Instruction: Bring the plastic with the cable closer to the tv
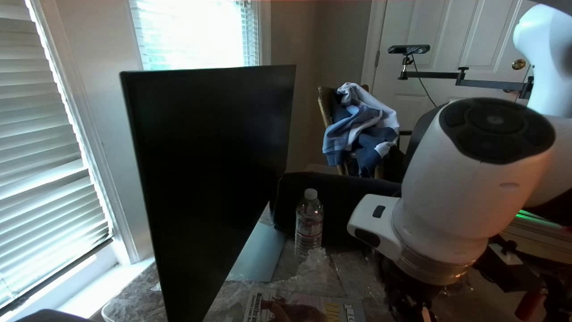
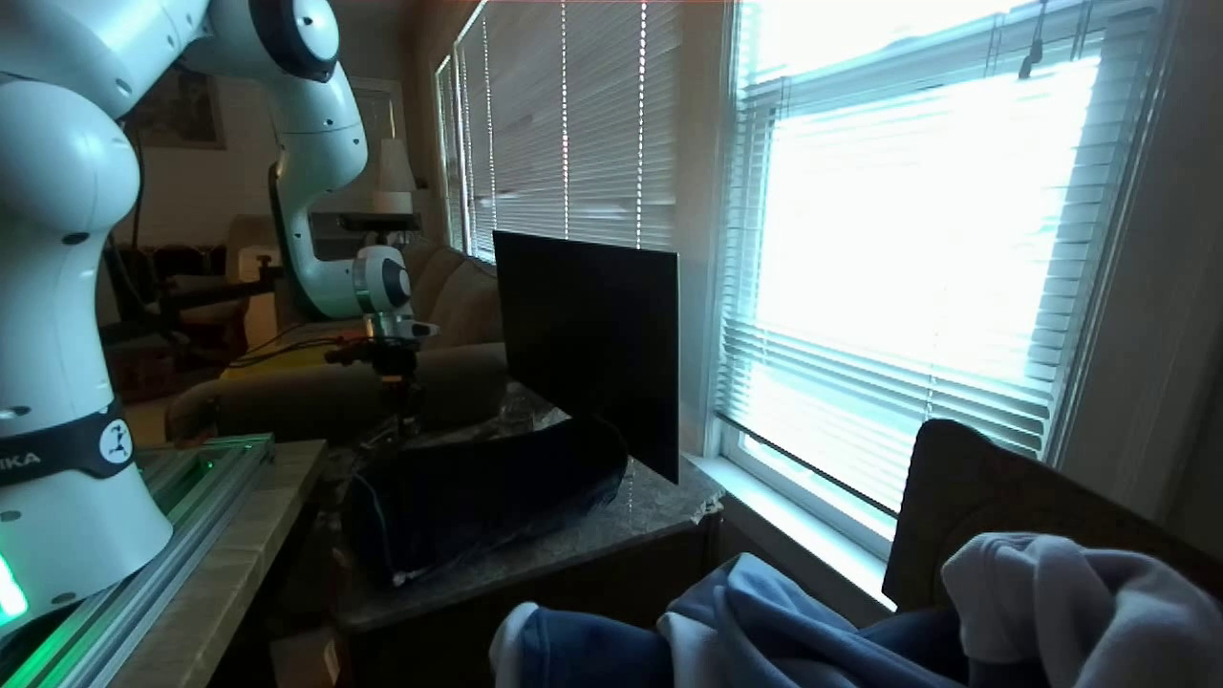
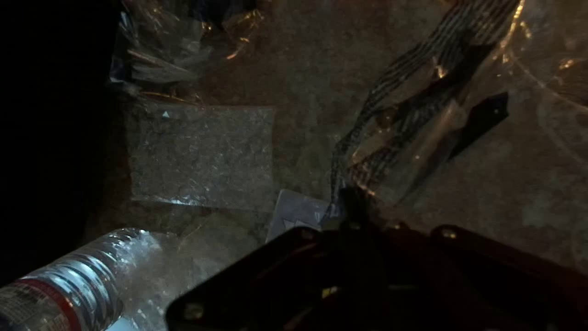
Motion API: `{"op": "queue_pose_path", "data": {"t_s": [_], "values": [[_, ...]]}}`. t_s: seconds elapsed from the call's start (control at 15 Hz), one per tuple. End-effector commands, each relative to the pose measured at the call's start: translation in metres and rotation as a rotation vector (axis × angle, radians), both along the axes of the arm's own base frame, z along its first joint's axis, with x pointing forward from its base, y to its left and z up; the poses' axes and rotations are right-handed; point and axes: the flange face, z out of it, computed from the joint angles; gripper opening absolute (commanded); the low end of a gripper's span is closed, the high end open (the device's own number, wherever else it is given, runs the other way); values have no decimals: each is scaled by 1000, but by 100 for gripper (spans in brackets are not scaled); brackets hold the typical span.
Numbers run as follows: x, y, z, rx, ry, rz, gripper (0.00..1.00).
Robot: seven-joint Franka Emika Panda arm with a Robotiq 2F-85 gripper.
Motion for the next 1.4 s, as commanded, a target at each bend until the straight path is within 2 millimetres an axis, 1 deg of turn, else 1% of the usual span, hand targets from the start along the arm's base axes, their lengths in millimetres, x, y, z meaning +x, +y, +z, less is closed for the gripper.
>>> {"op": "queue_pose_path", "data": {"t_s": [0.0,0.07,0.27,0.4,0.53,0.73,0.87,1.13,1.33], "values": [[-4,8,31,59,25,-59,0],[-3,9,39,78,41,-84,0],[8,11,50,146,115,-193,0],[21,6,54,194,168,-285,0],[39,-1,54,240,198,-384,0],[67,-16,50,283,182,-517,0],[82,-27,47,303,197,-590,0],[105,-52,42,349,237,-751,0],[116,-72,34,392,283,-896,0]]}}
